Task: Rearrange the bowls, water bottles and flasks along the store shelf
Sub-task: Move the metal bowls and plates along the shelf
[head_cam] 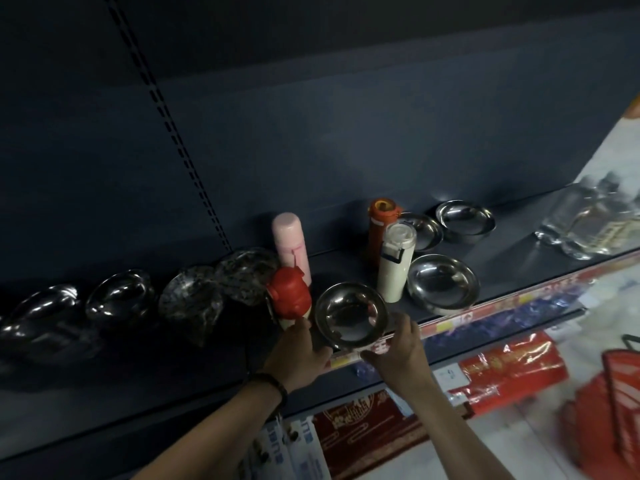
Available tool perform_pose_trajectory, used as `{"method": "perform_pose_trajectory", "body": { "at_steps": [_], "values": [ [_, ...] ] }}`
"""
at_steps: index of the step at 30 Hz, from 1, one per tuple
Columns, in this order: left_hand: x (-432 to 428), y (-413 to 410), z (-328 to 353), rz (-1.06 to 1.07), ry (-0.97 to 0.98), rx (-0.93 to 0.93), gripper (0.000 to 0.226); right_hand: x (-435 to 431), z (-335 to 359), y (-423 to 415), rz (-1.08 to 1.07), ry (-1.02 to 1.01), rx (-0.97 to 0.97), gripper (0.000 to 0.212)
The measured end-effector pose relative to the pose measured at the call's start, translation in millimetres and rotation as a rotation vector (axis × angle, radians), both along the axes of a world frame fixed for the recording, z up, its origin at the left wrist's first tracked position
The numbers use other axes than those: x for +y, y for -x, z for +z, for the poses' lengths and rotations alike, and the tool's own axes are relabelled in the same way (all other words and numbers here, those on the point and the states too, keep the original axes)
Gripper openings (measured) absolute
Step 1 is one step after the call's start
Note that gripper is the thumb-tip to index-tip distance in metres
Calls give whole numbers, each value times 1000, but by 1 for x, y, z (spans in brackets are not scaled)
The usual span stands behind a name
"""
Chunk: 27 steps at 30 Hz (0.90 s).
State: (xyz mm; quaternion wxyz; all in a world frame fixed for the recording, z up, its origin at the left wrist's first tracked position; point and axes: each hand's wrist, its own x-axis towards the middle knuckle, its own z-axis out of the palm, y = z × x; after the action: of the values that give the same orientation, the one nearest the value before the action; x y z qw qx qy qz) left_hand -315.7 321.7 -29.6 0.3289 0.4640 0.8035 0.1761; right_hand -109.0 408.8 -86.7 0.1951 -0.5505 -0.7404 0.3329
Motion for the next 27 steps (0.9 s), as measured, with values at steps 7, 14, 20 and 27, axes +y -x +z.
{"method": "perform_pose_trajectory", "body": {
  "at_steps": [7,14,20,27],
  "values": [
    [9,-14,8,96,-28,-381,27,29,5,-5,104,167,83,102],
    [-7,-19,14,89,-153,-606,70,16,-7,-14,68,148,234,94],
    [-42,-11,33,25,-321,-677,95,-37,30,-14,-6,12,363,92],
    [-108,43,55,119,-531,-560,74,-108,89,30,11,-63,416,92]
  ]
}}
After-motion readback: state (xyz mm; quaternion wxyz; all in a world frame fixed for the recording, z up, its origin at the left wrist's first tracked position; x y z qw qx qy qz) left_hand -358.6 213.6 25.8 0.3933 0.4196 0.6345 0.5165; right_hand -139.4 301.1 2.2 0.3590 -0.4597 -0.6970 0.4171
